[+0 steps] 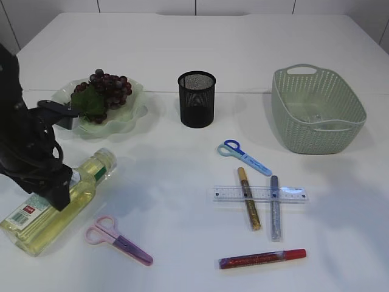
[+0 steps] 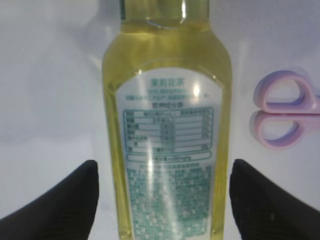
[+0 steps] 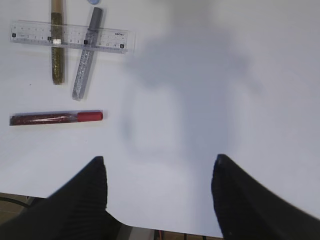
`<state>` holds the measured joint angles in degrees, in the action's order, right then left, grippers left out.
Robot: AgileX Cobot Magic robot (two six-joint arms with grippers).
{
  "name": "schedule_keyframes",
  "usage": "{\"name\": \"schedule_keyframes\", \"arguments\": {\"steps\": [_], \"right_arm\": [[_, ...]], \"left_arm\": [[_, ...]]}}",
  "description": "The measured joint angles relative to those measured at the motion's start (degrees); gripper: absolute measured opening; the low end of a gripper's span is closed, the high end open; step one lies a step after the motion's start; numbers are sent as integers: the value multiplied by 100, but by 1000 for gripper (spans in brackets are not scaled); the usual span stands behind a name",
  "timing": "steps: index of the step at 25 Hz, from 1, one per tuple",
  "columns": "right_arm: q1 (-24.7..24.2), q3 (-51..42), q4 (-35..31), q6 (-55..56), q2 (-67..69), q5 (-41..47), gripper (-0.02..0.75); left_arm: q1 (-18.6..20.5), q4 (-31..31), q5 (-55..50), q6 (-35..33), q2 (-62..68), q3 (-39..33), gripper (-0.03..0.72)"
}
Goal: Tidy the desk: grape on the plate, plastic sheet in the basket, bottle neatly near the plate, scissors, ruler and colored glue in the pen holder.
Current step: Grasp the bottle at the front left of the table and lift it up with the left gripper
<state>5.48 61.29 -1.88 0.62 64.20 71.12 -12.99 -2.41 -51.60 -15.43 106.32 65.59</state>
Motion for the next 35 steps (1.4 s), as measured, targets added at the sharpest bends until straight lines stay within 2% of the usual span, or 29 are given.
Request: {"name": "schedule_keyframes", "arguments": {"steps": [22,25,30,35], "right_arm": [[0,-12,0,-11,0,9,512],[0,-12,0,-11,0,9,512],[0,-12,0,-11,0,9,512],[0,-12,0,-11,0,9,512]], "left_arm": [[0,67,13,0,682,9,590],[0,67,13,0,682,9,568],[0,67,-7,0,682,32,479],[0,67,-19,0,682,42,465]]}}
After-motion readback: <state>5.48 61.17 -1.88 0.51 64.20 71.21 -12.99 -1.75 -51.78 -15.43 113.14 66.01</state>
